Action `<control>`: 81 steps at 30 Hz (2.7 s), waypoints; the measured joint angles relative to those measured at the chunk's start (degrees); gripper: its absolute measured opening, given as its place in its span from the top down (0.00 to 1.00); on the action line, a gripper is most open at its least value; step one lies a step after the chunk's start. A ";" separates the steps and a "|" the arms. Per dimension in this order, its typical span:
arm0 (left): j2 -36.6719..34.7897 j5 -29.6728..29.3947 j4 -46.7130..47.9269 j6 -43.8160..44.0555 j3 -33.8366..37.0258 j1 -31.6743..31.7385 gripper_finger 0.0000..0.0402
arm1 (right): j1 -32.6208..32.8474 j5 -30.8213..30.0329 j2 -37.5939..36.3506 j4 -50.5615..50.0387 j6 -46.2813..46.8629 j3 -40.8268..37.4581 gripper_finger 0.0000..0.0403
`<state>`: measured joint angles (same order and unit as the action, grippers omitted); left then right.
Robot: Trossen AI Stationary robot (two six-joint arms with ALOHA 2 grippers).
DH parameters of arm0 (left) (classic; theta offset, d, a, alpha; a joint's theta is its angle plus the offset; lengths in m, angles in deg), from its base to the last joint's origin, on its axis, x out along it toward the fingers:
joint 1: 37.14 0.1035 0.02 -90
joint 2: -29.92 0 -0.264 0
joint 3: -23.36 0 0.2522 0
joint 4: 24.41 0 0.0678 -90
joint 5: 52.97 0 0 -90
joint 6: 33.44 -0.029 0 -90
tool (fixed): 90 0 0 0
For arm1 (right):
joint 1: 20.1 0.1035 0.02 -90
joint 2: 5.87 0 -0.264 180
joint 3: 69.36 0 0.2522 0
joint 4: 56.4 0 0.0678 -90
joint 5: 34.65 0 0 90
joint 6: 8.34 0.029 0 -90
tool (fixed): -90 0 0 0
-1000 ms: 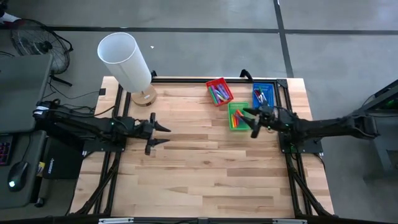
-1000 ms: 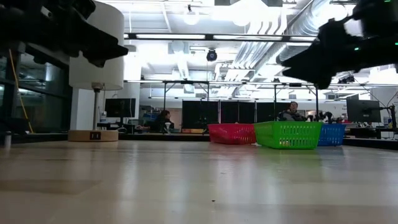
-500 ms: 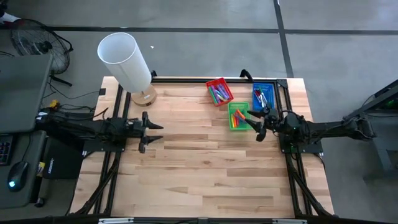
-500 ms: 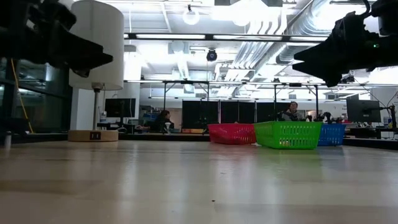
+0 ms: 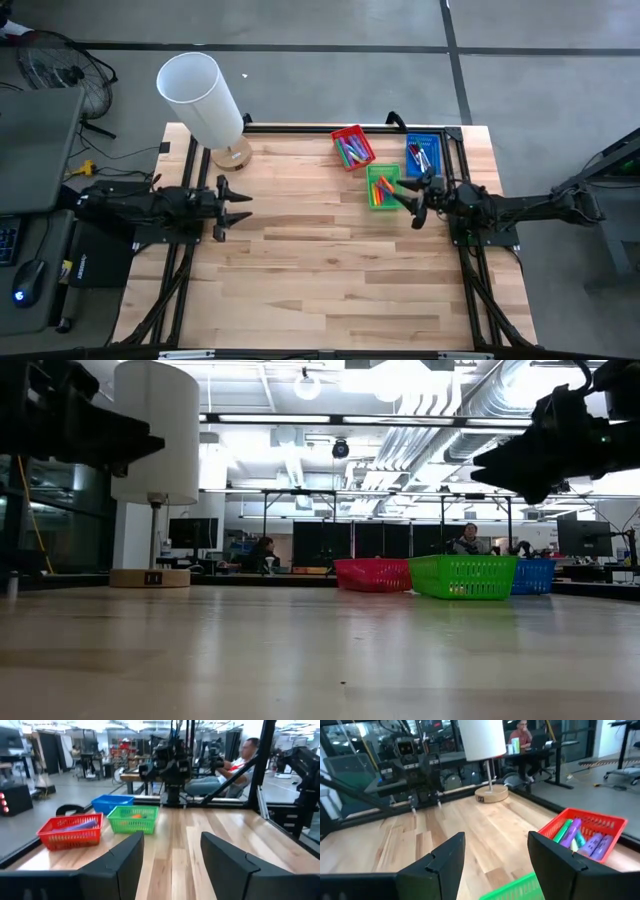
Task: Pick & Place Markers
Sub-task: Return to Home Position
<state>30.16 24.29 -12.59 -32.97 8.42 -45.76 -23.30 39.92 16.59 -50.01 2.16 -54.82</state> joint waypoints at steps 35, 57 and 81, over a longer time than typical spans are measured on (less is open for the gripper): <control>0.63 7.37 1.74 -1.70 -0.06 0.00 0.51 | -0.04 10.53 -0.04 -5.04 5.99 -0.24 0.49; 0.63 7.22 1.78 -1.64 -0.04 0.00 0.51 | -0.04 8.33 -0.04 -4.93 4.44 -0.26 0.49; 0.64 7.20 1.82 -1.64 -0.04 0.00 0.51 | -0.04 8.32 -0.04 -4.92 4.45 -0.28 0.49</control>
<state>30.80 31.49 -10.77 -34.61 8.39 -45.76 -23.34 48.24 16.55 -54.93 6.61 -55.11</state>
